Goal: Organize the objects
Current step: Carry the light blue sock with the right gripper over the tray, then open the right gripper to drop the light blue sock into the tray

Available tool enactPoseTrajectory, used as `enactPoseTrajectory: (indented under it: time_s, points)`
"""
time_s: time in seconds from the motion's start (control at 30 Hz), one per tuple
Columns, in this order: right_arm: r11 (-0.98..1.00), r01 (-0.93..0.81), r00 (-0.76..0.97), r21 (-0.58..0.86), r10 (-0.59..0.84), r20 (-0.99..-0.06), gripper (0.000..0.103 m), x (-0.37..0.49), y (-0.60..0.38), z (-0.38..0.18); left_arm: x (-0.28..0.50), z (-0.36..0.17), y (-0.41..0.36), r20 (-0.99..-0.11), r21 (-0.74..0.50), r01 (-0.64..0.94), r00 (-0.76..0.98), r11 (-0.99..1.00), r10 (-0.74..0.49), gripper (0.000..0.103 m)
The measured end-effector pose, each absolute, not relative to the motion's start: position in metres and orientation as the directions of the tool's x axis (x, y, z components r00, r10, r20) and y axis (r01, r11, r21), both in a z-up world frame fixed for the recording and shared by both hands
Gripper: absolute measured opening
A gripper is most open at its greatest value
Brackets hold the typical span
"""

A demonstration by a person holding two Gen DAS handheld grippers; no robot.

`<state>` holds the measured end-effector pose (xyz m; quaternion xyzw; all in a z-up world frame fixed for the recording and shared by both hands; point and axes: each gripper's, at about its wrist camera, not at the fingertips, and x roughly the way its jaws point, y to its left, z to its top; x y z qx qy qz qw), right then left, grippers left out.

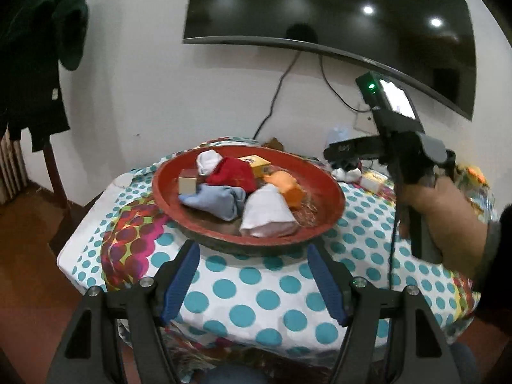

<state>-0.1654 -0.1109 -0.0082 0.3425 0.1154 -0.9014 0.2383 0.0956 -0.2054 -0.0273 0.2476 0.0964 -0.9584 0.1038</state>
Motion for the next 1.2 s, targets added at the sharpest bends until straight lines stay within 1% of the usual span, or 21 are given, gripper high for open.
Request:
enactPoseTrajectory:
  time_s: [0.13,0.23,0.33,0.53,0.73,0.93,1.1,1.2]
  points:
    - [-0.846,0.527,-0.647,-0.076,-0.341,-0.682,0.036,-0.163,-0.139,-0.009,0.1,-0.024,-0.211,-0.465,-0.117,0.257,-0.868,-0.959,-0.175,0.072]
    - [-0.849,0.523,-0.641,-0.075,-0.333,-0.691,0.036,-0.172,-0.152,-0.008,0.098,-0.025,-0.211,-0.46,-0.104,0.253,-0.87,-0.962,-0.179,0.072]
    - [-0.858,0.507,-0.643,-0.082,-0.313,-0.699,0.036,-0.185,-0.163,-0.011,0.096,-0.027,-0.211,-0.47,-0.11,0.246,-0.867,-0.963,-0.168,0.072]
    - [-0.875,0.482,-0.602,-0.044,-0.294,-0.743,0.036,-0.21,-0.178,-0.03,0.089,-0.035,-0.219,-0.503,-0.13,0.259,-0.849,-0.957,-0.162,0.072]
    - [-0.873,0.484,-0.565,-0.058,-0.261,-0.783,0.036,-0.221,-0.188,-0.05,0.087,-0.039,-0.222,-0.519,-0.153,0.255,-0.843,-0.955,-0.141,0.072]
    - [-0.876,0.479,-0.55,-0.048,-0.257,-0.795,0.037,-0.226,-0.191,-0.056,0.086,-0.04,-0.22,-0.525,-0.151,0.246,-0.841,-0.958,-0.133,0.072]
    - [-0.874,0.483,-0.526,-0.044,-0.249,-0.813,0.039,-0.229,-0.193,-0.06,0.084,-0.041,-0.221,-0.532,-0.153,0.245,-0.837,-0.957,-0.129,0.072]
    - [-0.877,0.481,-0.506,-0.019,-0.26,-0.822,0.041,-0.233,-0.192,-0.06,0.083,-0.042,-0.219,-0.538,-0.149,0.241,-0.834,-0.959,-0.125,0.072]
